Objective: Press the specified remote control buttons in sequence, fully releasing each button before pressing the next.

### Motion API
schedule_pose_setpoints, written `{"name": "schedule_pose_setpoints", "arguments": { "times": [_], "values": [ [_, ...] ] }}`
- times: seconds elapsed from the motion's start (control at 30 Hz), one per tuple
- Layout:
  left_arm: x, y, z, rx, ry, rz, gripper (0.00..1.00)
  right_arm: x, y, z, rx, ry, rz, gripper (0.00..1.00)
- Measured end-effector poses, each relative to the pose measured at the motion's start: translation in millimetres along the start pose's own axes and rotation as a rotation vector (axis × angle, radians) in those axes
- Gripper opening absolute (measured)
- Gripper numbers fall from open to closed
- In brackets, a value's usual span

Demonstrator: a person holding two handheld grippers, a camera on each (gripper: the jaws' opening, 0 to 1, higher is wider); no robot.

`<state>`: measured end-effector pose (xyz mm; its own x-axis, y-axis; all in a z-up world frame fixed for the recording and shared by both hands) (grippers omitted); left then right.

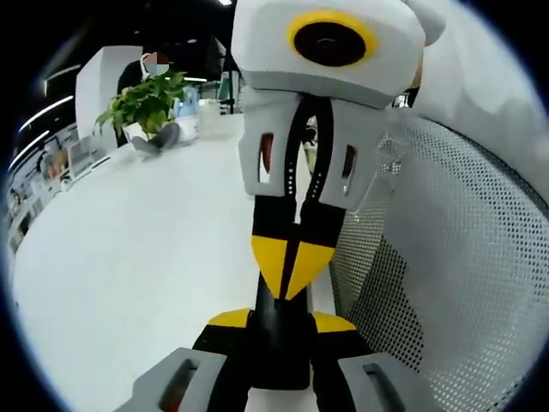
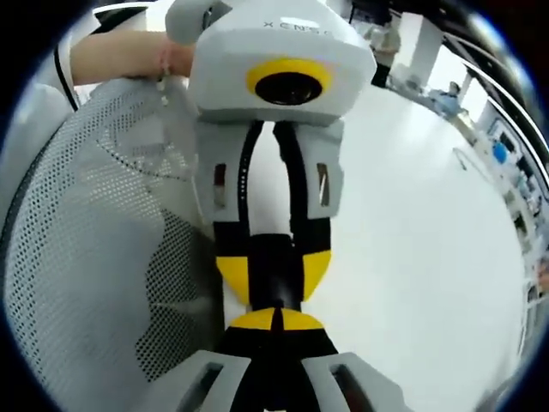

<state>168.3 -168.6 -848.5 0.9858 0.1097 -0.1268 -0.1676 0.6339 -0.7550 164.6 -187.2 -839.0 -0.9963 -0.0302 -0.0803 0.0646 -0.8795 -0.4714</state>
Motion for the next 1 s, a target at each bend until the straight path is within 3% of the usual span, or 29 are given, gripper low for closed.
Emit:
{"name": "schedule_pose_setpoints", "arguments": {
  "times": [0.33, 0.9, 1.0],
  "values": [
    [1.0, -0.3, -1, -0.005, -0.005, 0.009, 0.24, 0, -1.1, 0, -0.093, 0.009, -0.003, 0.0],
    [1.0, -0.8, -1, -0.013, -0.001, 0.026, 0.24, -1, -9.1, -3, -0.097, -0.028, 0.003, 0.0],
    [0.3, -1.0, -1, -0.011, -0.003, 0.02, 0.24, -4, -8.1, -4, -0.06, 0.008, 0.038, 0.0]
  ]
}}
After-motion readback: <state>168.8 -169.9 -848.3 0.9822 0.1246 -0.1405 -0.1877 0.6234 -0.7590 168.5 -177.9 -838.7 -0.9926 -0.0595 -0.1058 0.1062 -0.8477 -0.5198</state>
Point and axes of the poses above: the point that each gripper's makers call its tool centre point, and the gripper's own axes: z roughly backward along the fingers, x roughly to its left, y roughly out of its underside, the point moved 2 cm from there along z, roughly backward along the fingers, and after that the axes turned 5 degrees about z, right-handed, at the moved point
